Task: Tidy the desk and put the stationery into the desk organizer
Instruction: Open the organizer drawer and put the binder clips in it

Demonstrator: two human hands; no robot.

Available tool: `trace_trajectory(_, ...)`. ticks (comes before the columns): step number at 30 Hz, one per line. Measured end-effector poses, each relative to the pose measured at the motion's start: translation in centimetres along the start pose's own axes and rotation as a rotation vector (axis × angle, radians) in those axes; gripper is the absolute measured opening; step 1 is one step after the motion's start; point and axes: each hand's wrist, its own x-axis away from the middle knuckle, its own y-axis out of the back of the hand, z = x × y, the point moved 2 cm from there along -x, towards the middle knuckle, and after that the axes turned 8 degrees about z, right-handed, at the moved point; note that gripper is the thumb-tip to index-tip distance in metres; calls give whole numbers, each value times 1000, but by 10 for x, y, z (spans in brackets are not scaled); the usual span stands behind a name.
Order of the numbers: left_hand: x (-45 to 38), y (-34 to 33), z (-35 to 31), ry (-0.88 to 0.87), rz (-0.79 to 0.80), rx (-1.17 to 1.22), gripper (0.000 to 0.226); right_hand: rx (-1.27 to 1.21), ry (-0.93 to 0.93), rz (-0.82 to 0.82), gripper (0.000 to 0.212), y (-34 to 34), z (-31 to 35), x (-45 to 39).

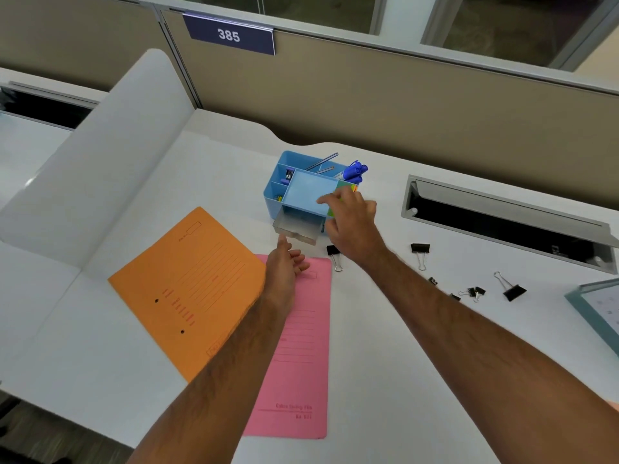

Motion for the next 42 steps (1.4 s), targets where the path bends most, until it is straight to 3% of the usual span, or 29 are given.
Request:
trace_trajectory(3, 14, 1, 14, -42, 41, -116, 34, -1, -36, -57, 37, -5, -7, 35)
trace_trajectory(9, 55, -3, 40, -159, 135, -511, 13, -27, -108, -7, 35, -24, -22, 105)
trace_trajectory(17, 92, -25, 68, -257, 302, -774, 10, -51, -238, 68, 31, -39, -56, 193)
trace_trajectory(26, 116, -51, 106, -284, 372, -918, 11, -79, -332, 148, 30, -33, -103, 261)
trace_trajectory(29, 121, -59, 116, -276, 380, -939, 10, -193, -388, 134, 29, -25, -122, 271)
trace_trajectory(42, 117, -86, 122, -260, 341, -1095, 14, -297, -440, 117, 28, -16, -164, 257)
